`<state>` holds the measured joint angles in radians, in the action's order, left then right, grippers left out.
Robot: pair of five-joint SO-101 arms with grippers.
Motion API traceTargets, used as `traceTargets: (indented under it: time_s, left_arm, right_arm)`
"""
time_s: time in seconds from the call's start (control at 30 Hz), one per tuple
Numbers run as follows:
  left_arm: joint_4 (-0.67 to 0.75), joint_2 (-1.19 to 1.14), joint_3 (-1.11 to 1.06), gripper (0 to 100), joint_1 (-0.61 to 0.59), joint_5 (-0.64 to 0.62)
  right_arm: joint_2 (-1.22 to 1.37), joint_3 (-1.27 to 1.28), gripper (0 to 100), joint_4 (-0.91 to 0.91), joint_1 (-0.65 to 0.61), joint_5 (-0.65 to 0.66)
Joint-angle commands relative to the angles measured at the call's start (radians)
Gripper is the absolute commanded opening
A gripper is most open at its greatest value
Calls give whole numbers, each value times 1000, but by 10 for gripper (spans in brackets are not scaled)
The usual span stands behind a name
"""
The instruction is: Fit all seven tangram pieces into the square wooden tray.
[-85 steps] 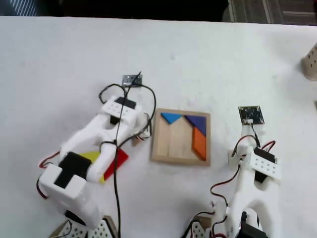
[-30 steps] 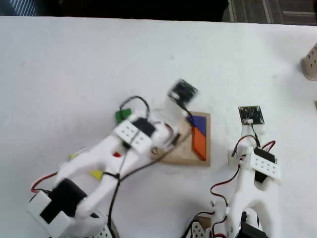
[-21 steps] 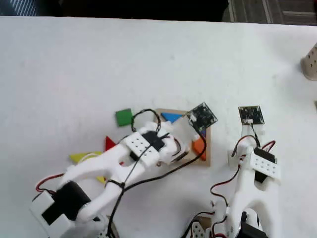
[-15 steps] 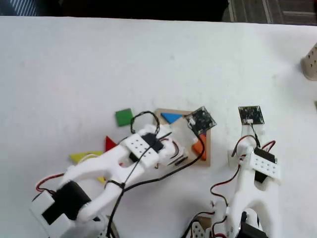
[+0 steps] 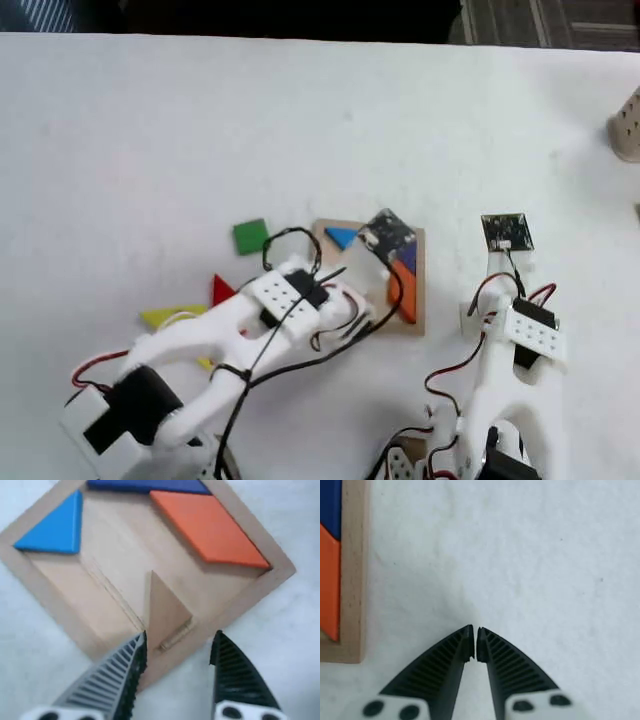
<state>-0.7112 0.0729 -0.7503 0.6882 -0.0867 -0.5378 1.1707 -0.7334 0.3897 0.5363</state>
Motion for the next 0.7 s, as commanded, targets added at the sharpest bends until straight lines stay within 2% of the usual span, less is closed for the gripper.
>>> traceTargets:
  time_s: [0.0,0.03,0.2,0.43,0.67]
  left_arm:
    - [-21,59,32,59,-21,-43]
    - [-23,59,49,18,-33,-37]
    - [-17,58,63,20,-59,-86]
    - [86,48,9,22,12,-89]
    - [89,48,12,22,47,-91]
  right_arm:
    - [-30,-3,19,-16,-7,9]
    - [-30,-3,19,-16,-7,9]
    - [-30,-3,19,-16,-8,9]
    - [-30,-3,19,-16,-8,9]
    - [-30,-3,19,-16,-8,9]
